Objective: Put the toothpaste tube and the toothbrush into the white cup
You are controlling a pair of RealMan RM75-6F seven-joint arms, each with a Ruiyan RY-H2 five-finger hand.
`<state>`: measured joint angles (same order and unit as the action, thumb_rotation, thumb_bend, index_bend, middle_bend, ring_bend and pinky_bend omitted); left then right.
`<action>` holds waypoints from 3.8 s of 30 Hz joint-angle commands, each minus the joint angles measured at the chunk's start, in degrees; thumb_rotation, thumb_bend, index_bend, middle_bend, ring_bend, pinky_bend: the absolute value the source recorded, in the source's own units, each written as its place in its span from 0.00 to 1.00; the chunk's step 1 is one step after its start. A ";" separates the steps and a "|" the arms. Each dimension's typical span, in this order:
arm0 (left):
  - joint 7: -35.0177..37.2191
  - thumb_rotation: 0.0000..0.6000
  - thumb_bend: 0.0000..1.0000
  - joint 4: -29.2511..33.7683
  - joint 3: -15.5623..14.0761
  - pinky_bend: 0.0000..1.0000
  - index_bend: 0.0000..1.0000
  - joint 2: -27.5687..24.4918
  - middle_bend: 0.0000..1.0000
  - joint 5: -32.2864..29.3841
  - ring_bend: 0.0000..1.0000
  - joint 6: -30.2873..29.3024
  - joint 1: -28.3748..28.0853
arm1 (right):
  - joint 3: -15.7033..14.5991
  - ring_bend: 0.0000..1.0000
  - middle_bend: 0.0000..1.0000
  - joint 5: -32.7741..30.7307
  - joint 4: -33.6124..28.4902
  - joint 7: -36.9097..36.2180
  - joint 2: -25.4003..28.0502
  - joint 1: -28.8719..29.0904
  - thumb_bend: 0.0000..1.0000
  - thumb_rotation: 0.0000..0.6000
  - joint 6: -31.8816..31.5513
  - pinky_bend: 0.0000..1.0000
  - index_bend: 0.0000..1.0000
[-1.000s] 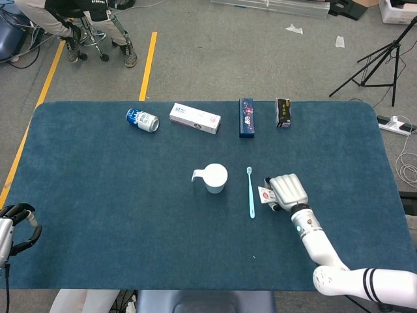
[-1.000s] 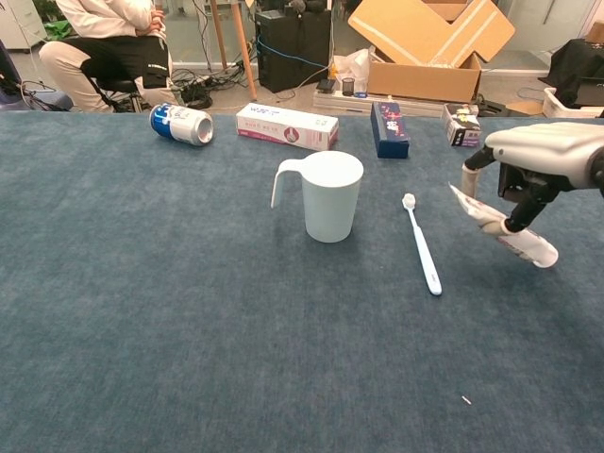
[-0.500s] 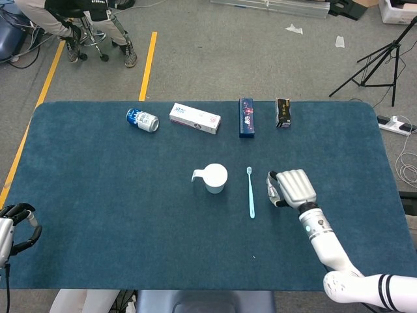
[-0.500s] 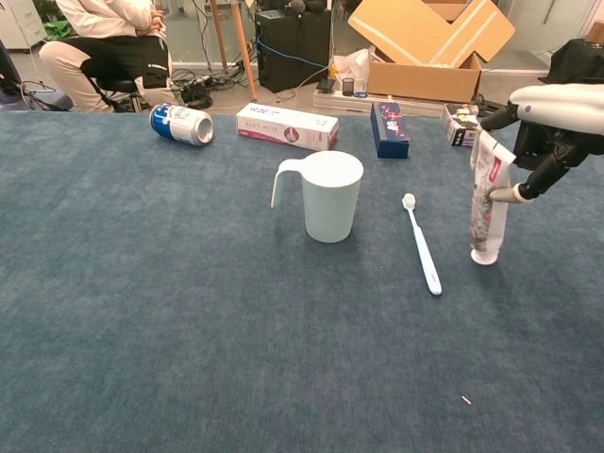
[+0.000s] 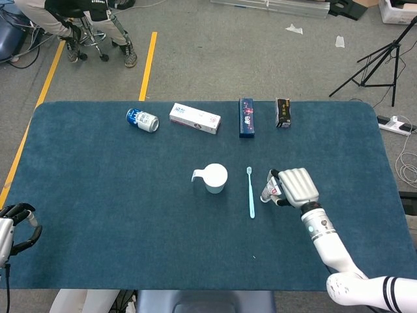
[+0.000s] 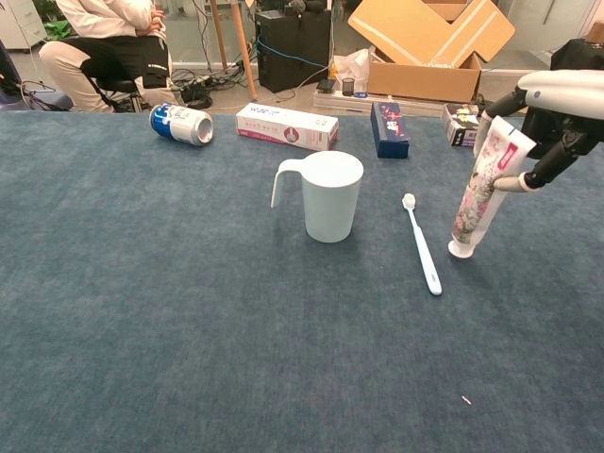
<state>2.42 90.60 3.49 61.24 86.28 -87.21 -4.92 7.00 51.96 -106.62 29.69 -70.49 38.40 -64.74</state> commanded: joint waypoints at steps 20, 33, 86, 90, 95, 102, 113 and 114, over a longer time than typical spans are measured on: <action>0.22 1.00 0.32 0.02 0.06 0.44 0.60 -0.12 0.39 -0.27 0.36 0.22 -0.05 | 6.39 1.00 1.00 4.13 -12.96 3.00 5.72 1.18 0.44 1.00 -6.27 1.00 0.67; 0.82 1.00 0.32 0.41 0.45 0.44 0.60 -0.79 0.39 -0.53 0.36 -0.52 0.25 | 9.94 1.00 1.00 1.13 -13.91 7.64 2.02 6.44 0.44 1.00 -6.37 1.00 0.68; 4.62 1.00 0.32 1.87 1.48 0.44 0.60 -3.46 0.39 -1.18 0.36 -2.26 1.45 | 8.10 1.00 1.00 -6.94 9.87 6.88 -15.53 16.52 0.45 1.00 0.59 1.00 0.68; 4.82 1.00 0.32 1.96 1.50 0.44 0.60 -3.56 0.39 -1.17 0.36 -2.33 1.51 | 7.68 1.00 1.00 -7.14 11.36 6.45 -16.47 16.54 0.45 1.00 1.36 1.00 0.68; 5.09 1.00 0.32 2.05 1.53 0.44 0.60 -3.72 0.39 -1.19 0.36 -2.39 1.58 | 7.32 1.00 1.00 -7.25 13.43 5.79 -17.66 16.55 0.45 1.00 2.32 1.00 0.68; 5.32 1.00 0.32 2.08 1.63 0.44 0.60 -3.80 0.39 -1.32 0.36 -2.39 1.61 | 7.02 1.00 1.00 -7.52 16.01 5.01 -19.16 16.65 0.45 1.00 3.77 1.00 0.68; 5.21 1.00 0.32 2.17 1.50 0.44 0.60 -3.86 0.39 -1.02 0.36 -2.44 1.67 | 6.55 1.00 1.00 -7.84 19.01 4.54 -21.00 16.64 0.45 1.00 5.20 1.00 0.68; 5.09 1.00 0.32 2.15 1.46 0.44 0.60 -3.84 0.39 -0.98 0.36 -2.39 1.65 | 6.57 1.00 1.00 -7.83 19.22 4.47 -21.13 16.64 0.45 1.00 5.29 1.00 0.68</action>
<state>7.53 92.76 4.97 57.39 85.29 -89.62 -3.26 13.57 44.14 -87.49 34.20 -91.54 55.04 -59.53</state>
